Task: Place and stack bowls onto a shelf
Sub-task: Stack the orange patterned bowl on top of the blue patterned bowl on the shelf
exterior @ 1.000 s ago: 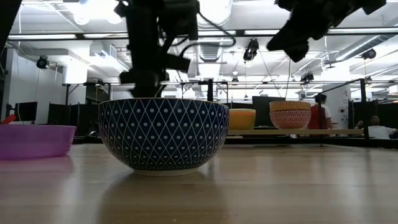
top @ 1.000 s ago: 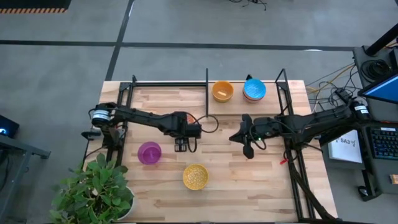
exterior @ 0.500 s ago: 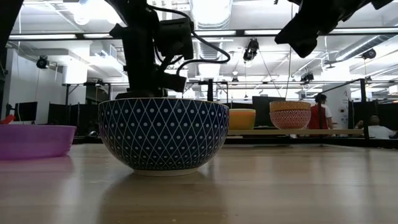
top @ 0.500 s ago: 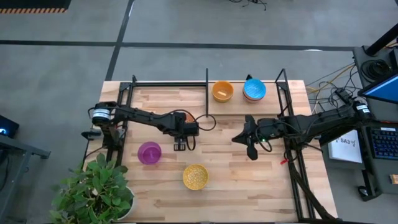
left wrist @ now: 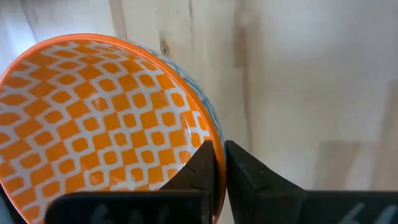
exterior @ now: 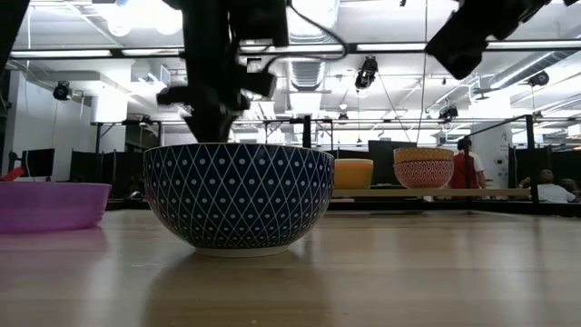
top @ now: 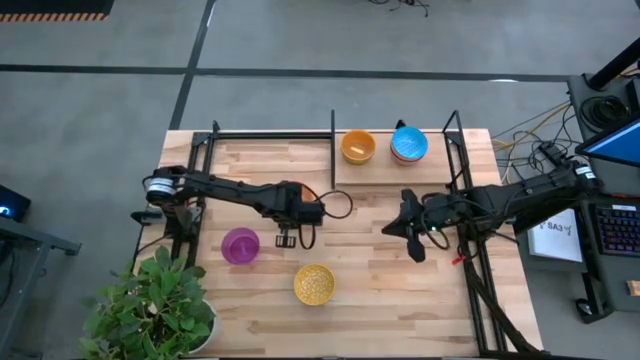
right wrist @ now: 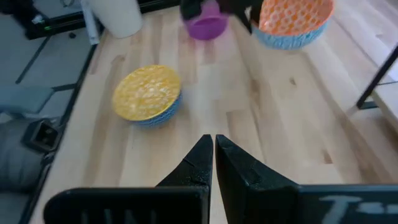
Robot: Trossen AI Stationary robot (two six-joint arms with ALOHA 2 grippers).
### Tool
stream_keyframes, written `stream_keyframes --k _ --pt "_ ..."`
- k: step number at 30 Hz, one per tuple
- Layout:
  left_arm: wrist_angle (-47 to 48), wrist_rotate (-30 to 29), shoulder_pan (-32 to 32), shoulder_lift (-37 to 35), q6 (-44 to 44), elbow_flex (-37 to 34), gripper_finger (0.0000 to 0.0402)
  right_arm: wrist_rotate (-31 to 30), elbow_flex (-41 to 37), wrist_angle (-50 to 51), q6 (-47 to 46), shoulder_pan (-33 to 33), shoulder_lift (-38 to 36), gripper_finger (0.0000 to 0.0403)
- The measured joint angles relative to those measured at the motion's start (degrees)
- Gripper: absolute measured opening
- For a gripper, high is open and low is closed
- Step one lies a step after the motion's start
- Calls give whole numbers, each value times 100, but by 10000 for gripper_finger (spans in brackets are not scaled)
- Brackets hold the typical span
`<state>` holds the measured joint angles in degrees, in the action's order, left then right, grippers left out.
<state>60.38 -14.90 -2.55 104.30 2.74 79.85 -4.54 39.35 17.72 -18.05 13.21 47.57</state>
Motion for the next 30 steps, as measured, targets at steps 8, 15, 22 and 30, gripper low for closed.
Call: stream_keyframes --k 8,15,22,30 --pt "649 -5 -376 -12 373 1273 2 -94 -4 131 140 628 -361 9" --pt "-1229 -2 -152 -21 1751 1981 2 -313 -4 -48 605 988 -632 9" --pt "-3652 326 431 145 2329 1987 4 -296 -71 -424 1213 1355 -778 9" --pt "-4846 377 822 950 2567 2312 6 -282 -96 -521 1511 1747 -854 9"
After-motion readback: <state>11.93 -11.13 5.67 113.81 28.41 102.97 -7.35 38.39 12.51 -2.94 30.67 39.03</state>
